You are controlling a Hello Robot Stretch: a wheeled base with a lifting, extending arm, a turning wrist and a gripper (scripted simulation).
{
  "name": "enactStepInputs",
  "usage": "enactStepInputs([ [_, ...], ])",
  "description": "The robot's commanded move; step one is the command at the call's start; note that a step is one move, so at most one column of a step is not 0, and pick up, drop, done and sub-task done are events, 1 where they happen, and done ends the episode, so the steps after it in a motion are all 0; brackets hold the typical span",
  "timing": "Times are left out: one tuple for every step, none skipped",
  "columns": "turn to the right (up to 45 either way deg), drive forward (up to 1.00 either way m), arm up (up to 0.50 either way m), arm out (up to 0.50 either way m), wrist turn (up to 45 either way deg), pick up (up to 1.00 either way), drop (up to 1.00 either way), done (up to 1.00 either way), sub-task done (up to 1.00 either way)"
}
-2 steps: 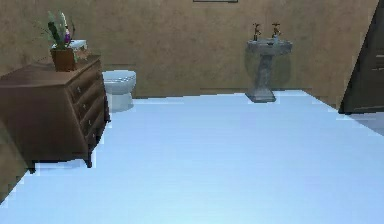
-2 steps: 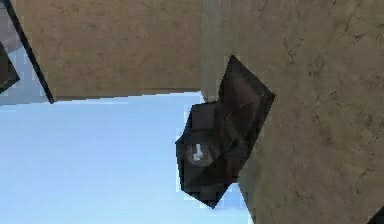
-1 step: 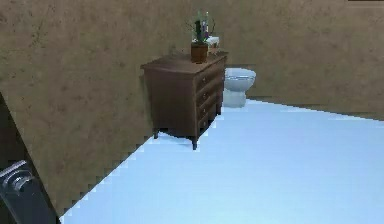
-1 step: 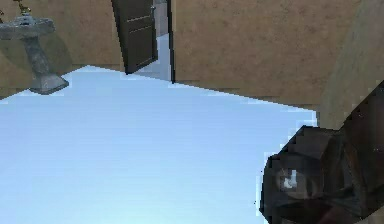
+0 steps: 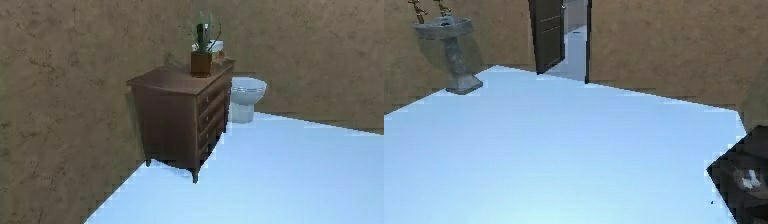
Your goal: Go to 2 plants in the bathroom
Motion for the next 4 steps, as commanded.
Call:
enactStepInputs([
  [9.0, 0.00, 0.00, 0.00, 0.0, 0.00, 0.00, 0.00, 0.00],
  [0.0, 0.70, 0.00, 0.00, 0.0, 0.00, 0.00, 0.00, 0.00],
  [-9.0, 0.00, 0.00, 0.00, 0.0, 0.00, 0.00, 0.00, 0.00],
  [0.0, 0.00, 0.00, 0.00, 0.0, 0.00, 0.00, 0.00, 1.00],
])
